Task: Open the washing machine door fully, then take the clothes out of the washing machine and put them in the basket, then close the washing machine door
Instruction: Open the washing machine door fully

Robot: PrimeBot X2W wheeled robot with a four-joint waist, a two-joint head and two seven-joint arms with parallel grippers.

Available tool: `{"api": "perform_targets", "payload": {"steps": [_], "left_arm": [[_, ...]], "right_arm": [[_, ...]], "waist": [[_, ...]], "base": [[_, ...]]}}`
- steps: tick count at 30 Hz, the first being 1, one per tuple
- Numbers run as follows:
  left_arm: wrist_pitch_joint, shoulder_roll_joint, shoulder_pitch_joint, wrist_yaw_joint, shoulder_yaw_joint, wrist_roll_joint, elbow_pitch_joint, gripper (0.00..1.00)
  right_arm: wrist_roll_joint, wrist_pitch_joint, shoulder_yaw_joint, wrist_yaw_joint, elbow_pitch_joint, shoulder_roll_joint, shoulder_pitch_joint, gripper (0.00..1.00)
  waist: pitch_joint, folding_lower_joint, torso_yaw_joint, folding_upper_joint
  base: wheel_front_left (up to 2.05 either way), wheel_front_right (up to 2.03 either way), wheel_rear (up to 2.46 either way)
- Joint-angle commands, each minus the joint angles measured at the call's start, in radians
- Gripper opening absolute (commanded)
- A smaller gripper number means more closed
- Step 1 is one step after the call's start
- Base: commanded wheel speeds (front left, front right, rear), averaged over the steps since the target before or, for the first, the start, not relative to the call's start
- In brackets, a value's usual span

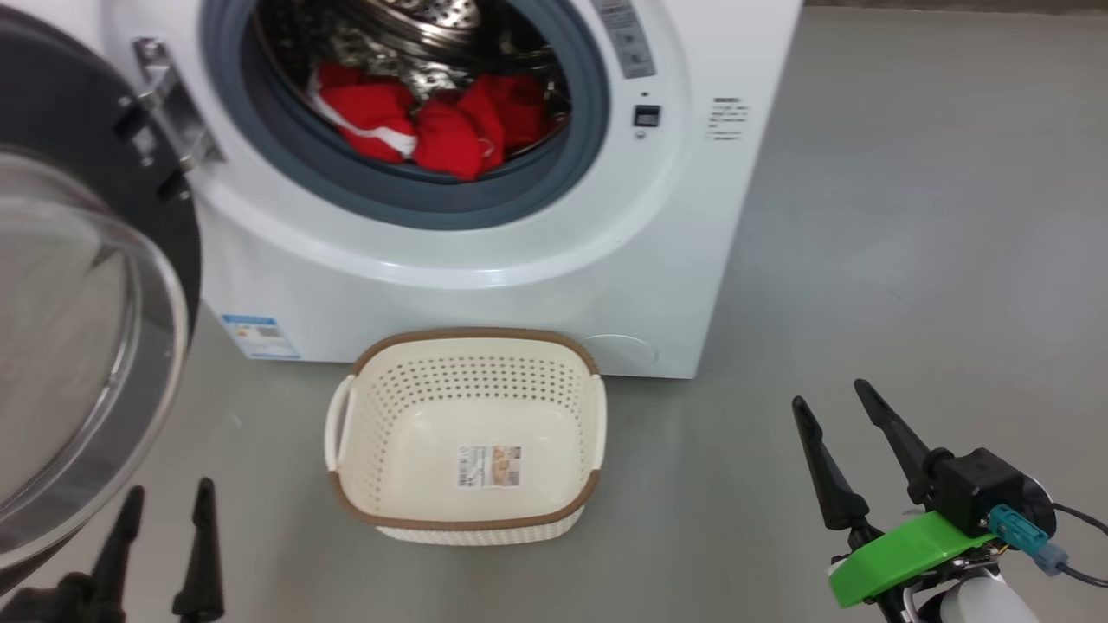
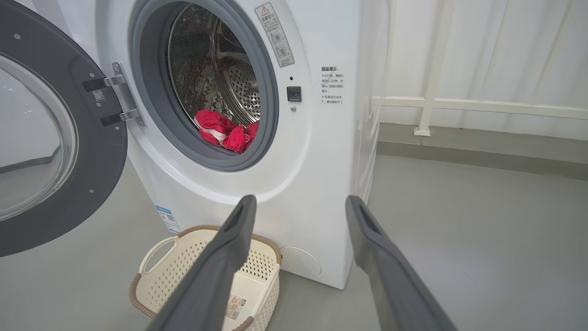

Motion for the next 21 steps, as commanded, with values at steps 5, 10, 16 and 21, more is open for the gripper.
{"api": "perform_targets", "payload": {"steps": [5,10,16,21], "left_arm": [[-0.005,0.020,0.018,0.002,-0.007,-0.015,-0.053,1.00],[-0.005,0.026,0.034,0.002,-0.026,-0.034,-0.066,1.00],[-0.005,0.033,0.048,0.002,-0.046,-0.050,-0.095,1.00],[-0.005,0.034,0.051,0.002,-0.054,-0.052,-0.104,1.00]], "right_arm": [[0.003,-0.006,-0.009,0.006,-0.036,0.002,0.016,1.00],[0.002,-0.006,-0.026,0.006,-0.044,0.002,0.027,1.00],[0.003,-0.006,-0.040,0.006,-0.052,0.001,0.034,1.00],[0.004,-0.006,-0.054,0.006,-0.058,0.002,0.037,1.00]], "waist": [[-0.010,0.0000,-0.092,-0.0001],[-0.013,0.0000,-0.142,-0.0001],[-0.010,0.0000,-0.189,-0.0001],[-0.007,0.0000,-0.213,-0.0001]], "base": [[0.00,0.00,0.00],[0.00,0.00,0.00],[0.00,0.00,0.00],[0.00,0.00,0.00]]}}
